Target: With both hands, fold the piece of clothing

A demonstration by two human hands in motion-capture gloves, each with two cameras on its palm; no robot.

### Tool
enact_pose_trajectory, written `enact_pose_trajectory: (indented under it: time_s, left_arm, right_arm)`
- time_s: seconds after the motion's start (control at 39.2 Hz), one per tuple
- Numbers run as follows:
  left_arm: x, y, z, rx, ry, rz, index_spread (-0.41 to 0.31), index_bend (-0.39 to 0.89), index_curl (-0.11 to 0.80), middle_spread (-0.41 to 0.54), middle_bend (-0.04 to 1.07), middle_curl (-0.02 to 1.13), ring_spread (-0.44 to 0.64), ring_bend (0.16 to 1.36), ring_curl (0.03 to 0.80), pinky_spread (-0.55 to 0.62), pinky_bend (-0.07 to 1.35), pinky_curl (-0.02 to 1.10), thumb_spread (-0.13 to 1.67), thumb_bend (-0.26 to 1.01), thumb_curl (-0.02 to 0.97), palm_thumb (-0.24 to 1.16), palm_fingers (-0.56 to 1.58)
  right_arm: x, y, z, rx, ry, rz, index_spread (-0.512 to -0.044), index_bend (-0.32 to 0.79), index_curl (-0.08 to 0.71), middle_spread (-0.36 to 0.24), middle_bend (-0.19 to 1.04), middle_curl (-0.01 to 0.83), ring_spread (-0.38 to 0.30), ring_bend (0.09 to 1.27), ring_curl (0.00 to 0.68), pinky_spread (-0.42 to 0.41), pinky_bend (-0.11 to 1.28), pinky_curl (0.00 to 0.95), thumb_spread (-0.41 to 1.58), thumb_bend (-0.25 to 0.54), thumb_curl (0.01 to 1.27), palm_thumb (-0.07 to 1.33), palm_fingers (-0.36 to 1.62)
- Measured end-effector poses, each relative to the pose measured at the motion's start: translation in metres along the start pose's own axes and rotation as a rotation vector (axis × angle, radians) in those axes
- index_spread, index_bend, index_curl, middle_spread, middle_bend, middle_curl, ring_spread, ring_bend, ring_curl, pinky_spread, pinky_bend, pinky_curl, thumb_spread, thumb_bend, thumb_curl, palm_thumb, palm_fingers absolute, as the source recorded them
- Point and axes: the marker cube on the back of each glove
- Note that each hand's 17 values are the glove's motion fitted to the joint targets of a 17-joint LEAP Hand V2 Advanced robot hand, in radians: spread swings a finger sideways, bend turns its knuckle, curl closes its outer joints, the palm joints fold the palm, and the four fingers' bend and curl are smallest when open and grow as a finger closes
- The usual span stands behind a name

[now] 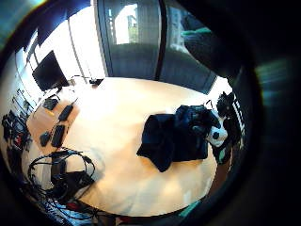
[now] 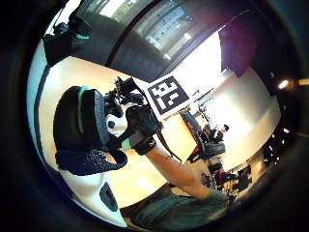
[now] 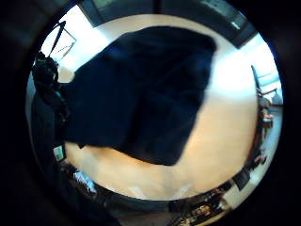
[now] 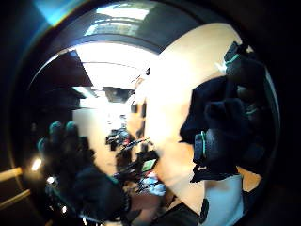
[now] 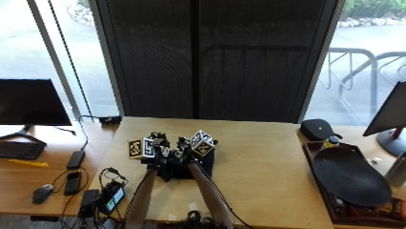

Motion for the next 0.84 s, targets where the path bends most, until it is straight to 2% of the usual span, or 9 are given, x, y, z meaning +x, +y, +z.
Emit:
enact_pose_trajectory:
  time_s: [0.05,0.13,0.25,0.36,0.46,0.56,0.59,0.64,0.84]
  left_arm:
    - [0.000,0.002,0.005,-0.024,-0.003,-0.002,-0.185,0.17,0.428,-0.117,0.25,0.44,0.02,0.36,0.337,0.27,0.15,0.27,1.38,-0.01,0.333,0.48,0.75]
    - [-0.001,0.005,0.015,-0.072,-0.009,0.005,-0.186,0.17,0.429,-0.118,0.25,0.45,0.02,0.36,0.339,0.27,0.15,0.27,1.38,-0.01,0.337,0.49,0.75]
    - [-0.001,0.010,0.040,-0.182,0.004,0.035,-0.188,0.18,0.430,-0.119,0.24,0.45,0.02,0.34,0.340,0.28,0.16,0.26,1.38,-0.01,0.341,0.49,0.75]
    - [0.005,0.012,0.057,-0.225,-0.030,0.060,-0.188,0.18,0.433,-0.109,0.22,0.44,0.02,0.33,0.339,0.28,0.16,0.25,1.38,-0.01,0.342,0.49,0.74]
    - [0.021,0.013,0.067,-0.236,-0.090,0.088,-0.189,0.18,0.438,-0.102,0.20,0.44,0.03,0.32,0.339,0.28,0.17,0.25,1.37,-0.01,0.340,0.48,0.73]
    - [0.031,0.015,0.073,-0.247,-0.131,0.111,-0.189,0.18,0.440,-0.099,0.20,0.44,0.04,0.32,0.338,0.28,0.16,0.25,1.37,-0.01,0.340,0.47,0.73]
    - [0.032,0.016,0.076,-0.253,-0.140,0.116,-0.186,0.18,0.438,-0.099,0.20,0.44,0.04,0.32,0.338,0.28,0.16,0.25,1.36,-0.01,0.339,0.47,0.73]
    - [0.033,0.017,0.085,-0.264,-0.153,0.123,-0.184,0.17,0.437,-0.094,0.20,0.44,0.04,0.32,0.340,0.29,0.16,0.25,1.36,-0.02,0.339,0.46,0.73]
    - [0.032,0.023,0.093,-0.289,-0.202,0.149,-0.178,0.16,0.432,-0.090,0.19,0.44,0.05,0.32,0.344,0.29,0.17,0.25,1.34,-0.02,0.338,0.44,0.69]
  right_arm:
    - [0.000,0.005,0.001,-0.055,-0.114,-0.059,-0.303,0.07,0.140,-0.214,0.21,0.453,-0.267,0.66,0.426,-0.352,0.71,0.371,0.61,-0.030,0.61,0.97,1.14]
    - [0.009,0.015,-0.005,-0.121,-0.200,-0.124,-0.278,0.07,0.145,-0.155,0.16,0.436,-0.203,0.62,0.417,-0.278,0.72,0.374,0.79,-0.026,0.59,0.92,1.01]
    - [0.036,0.022,-0.043,-0.022,0.106,-0.056,-0.257,0.14,0.185,-0.094,0.18,0.437,-0.140,0.57,0.417,-0.141,0.62,0.365,0.97,-0.027,0.56,0.85,0.89]
    - [0.065,0.022,-0.075,0.005,0.396,-0.009,-0.248,0.16,0.211,-0.112,0.17,0.427,-0.112,0.53,0.405,-0.064,0.58,0.351,1.07,-0.027,0.54,0.80,0.86]
    - [0.085,0.033,-0.120,0.007,0.634,0.049,-0.278,0.18,0.253,-0.115,0.16,0.419,-0.075,0.41,0.386,0.056,0.53,0.347,1.16,-0.019,0.52,0.76,0.69]
    - [0.112,0.030,-0.136,0.010,0.707,0.088,-0.296,0.18,0.273,-0.103,0.14,0.396,-0.038,0.35,0.370,0.139,0.54,0.346,1.24,-0.013,0.50,0.73,0.58]
    - [0.122,0.027,-0.136,0.015,0.715,0.097,-0.307,0.16,0.268,-0.084,0.13,0.386,-0.005,0.29,0.344,0.165,0.53,0.339,1.27,-0.020,0.49,0.70,0.46]
    - [0.134,0.024,-0.140,0.032,0.719,0.108,-0.321,0.17,0.286,-0.071,0.14,0.381,0.025,0.24,0.345,0.195,0.55,0.353,1.31,-0.017,0.48,0.68,0.37]
    - [0.140,0.037,-0.154,0.040,0.705,0.112,-0.353,0.16,0.290,-0.057,0.15,0.343,0.093,0.19,0.303,0.272,0.56,0.335,1.48,0.001,0.44,0.65,0.24]
